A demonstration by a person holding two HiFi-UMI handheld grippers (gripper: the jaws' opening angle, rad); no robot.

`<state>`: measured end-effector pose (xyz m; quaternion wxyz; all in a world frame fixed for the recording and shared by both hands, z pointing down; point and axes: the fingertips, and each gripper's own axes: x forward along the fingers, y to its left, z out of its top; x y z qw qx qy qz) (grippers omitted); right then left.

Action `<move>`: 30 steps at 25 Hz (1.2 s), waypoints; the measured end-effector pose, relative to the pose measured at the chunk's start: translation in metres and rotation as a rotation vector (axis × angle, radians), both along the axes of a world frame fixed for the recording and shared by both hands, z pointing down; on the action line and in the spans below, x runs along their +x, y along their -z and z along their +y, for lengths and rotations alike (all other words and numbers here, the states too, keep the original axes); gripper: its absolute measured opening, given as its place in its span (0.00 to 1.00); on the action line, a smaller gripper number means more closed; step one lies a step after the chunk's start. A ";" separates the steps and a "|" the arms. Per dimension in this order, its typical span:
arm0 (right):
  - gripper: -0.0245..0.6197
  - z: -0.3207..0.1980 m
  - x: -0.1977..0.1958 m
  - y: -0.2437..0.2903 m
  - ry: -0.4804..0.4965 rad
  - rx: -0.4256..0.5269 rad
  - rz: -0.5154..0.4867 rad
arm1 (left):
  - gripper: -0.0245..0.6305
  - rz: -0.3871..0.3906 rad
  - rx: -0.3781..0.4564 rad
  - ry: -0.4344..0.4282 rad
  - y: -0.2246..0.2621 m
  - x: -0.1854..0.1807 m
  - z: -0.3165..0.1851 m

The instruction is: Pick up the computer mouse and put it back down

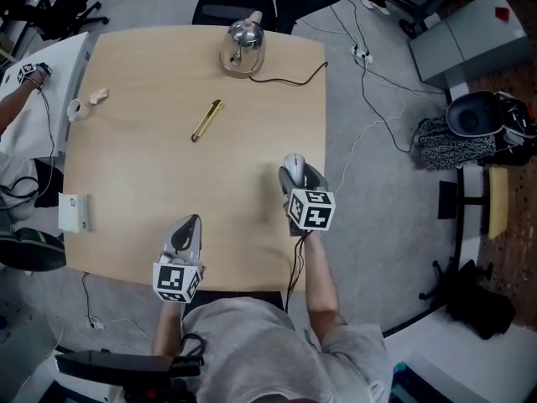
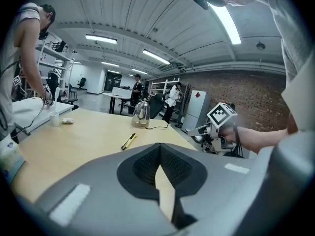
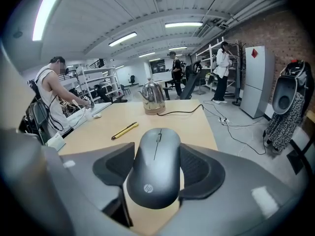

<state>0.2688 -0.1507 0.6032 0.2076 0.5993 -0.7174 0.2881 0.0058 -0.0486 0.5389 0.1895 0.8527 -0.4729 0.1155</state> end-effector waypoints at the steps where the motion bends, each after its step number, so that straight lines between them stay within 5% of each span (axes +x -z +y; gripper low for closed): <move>1: 0.49 0.004 -0.001 0.004 -0.002 0.006 -0.003 | 0.07 0.001 0.007 -0.006 0.002 0.001 0.001; 30: 0.49 0.135 -0.017 0.094 -0.091 0.177 -0.037 | 0.07 0.010 0.175 -0.183 0.067 0.028 0.017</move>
